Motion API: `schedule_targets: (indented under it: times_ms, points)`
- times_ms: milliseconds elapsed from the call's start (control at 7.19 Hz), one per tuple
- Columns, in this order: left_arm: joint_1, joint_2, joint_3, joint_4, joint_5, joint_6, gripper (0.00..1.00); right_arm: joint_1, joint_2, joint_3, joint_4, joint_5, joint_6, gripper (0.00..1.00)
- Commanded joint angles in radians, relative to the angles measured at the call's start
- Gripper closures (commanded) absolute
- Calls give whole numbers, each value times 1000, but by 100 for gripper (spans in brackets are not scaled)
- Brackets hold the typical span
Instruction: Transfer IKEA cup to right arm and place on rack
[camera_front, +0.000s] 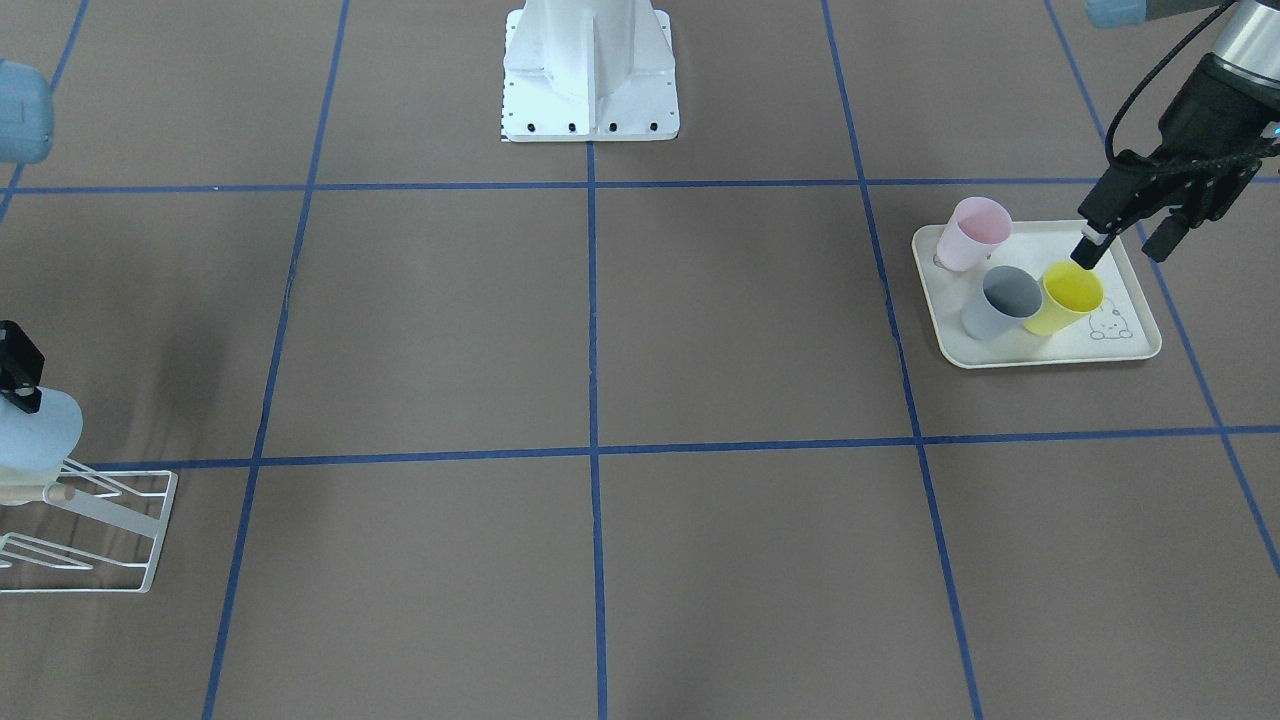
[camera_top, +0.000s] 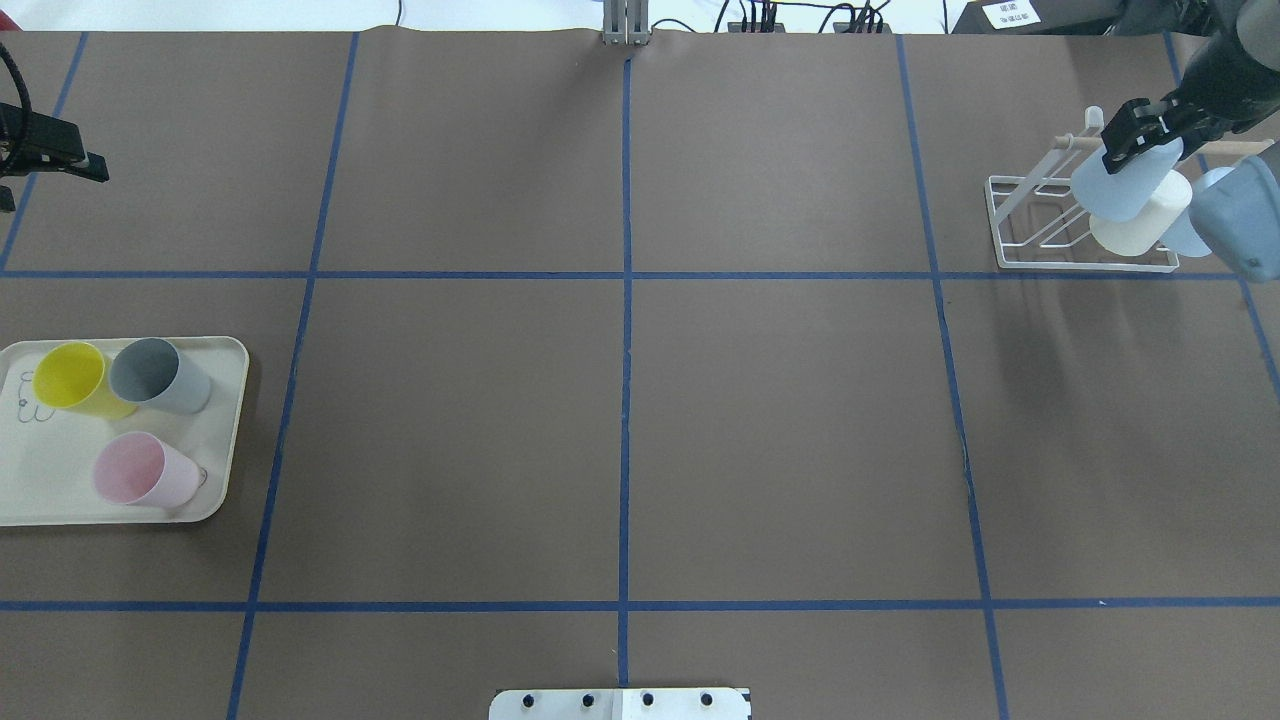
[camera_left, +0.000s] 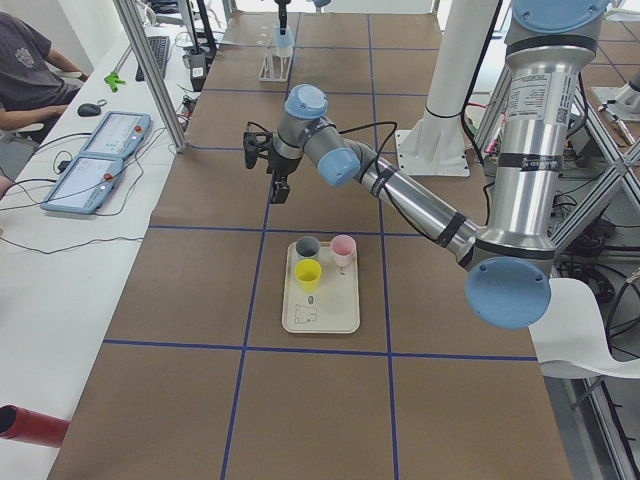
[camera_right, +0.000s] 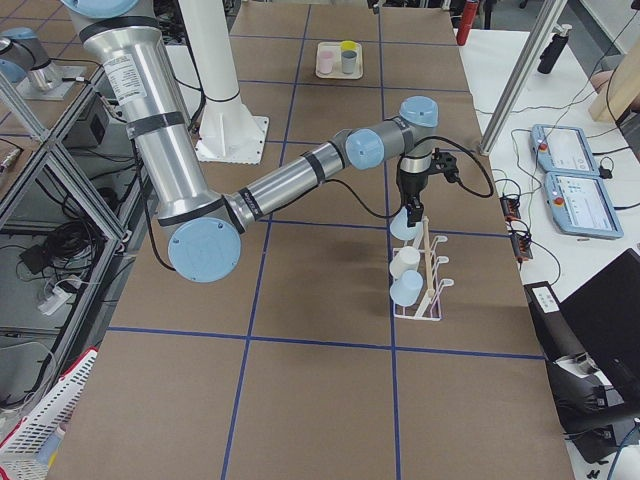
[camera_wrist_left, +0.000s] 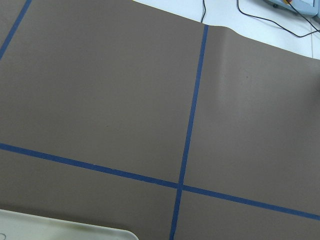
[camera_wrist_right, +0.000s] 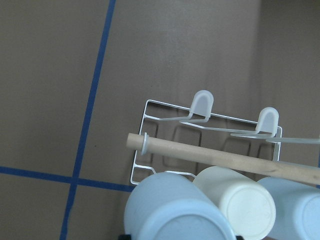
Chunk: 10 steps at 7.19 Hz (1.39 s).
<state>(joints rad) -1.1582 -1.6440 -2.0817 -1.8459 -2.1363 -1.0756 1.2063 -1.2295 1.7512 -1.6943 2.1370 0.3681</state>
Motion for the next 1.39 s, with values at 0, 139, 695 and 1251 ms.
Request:
schedule_targets:
  times_ms: [0, 139, 695, 1251]
  points:
    - [0, 0, -4, 1, -2, -1, 0, -10, 8, -30, 2, 0, -9, 63]
    - [0, 0, -4, 1, -2, -1, 0, -20, 8, -35, 2, 0, -3, 63]
    - [0, -3, -4, 1, -4, -1, 0, -37, 7, -87, 4, -14, -25, 63]
    - [0, -5, -9, 2, -4, -3, 0, -50, 7, -154, 114, -14, -12, 3]
